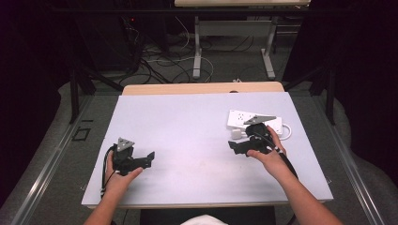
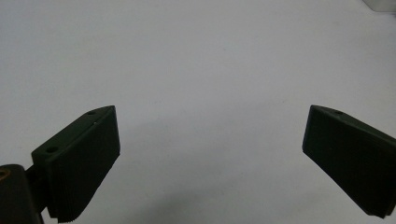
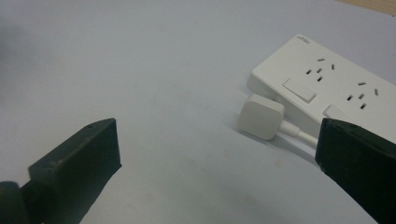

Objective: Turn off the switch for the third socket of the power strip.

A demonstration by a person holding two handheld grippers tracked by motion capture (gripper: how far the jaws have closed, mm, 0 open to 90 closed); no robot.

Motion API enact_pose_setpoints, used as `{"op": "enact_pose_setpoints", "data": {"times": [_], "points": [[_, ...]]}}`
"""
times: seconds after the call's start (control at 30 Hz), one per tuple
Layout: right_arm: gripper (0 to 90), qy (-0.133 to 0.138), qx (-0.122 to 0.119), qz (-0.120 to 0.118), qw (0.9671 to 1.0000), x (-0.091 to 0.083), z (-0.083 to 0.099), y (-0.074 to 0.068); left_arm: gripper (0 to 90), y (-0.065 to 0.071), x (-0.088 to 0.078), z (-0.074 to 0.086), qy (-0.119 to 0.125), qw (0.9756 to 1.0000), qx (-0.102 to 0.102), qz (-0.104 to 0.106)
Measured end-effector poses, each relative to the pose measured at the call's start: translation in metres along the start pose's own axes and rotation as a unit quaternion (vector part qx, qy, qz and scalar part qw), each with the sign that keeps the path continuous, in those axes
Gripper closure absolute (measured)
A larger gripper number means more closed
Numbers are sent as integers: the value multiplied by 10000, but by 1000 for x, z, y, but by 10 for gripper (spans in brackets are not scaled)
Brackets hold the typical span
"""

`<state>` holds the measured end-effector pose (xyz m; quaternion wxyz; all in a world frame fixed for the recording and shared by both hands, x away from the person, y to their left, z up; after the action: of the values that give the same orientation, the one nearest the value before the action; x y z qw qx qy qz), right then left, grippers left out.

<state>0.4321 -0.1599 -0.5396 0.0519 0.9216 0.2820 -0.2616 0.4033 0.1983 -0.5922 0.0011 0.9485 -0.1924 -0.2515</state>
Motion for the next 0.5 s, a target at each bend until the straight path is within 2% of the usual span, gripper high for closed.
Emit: {"op": "enact_pose_setpoints", "data": {"times": [0.1,0.23,0.37,0.5], "points": [[0,18,56,13,10000,-6,4,4,38,0,0,0,1,10000,7,-14],[0,172,67,76,9998,-14,7,12,37,0,0,0,-29,10000,64,-33],[0,191,192,125,9996,-22,12,20,37,0,0,0,-41,9999,104,-26],[0,232,269,222,9991,-28,18,30,29,1,1,1,-12,10000,55,-22]]}}
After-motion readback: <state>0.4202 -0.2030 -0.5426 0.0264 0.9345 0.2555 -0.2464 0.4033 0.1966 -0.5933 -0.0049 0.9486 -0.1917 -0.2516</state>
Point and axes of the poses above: each handheld gripper's, and its own axes: x roughly forward along the jaws, z roughly out of its underside, y roughly to its right, the point moved 9 cm from there along x, roughly forward along the jaws, and after that the axes turned 10 degrees about y, right-handed, at the moved point
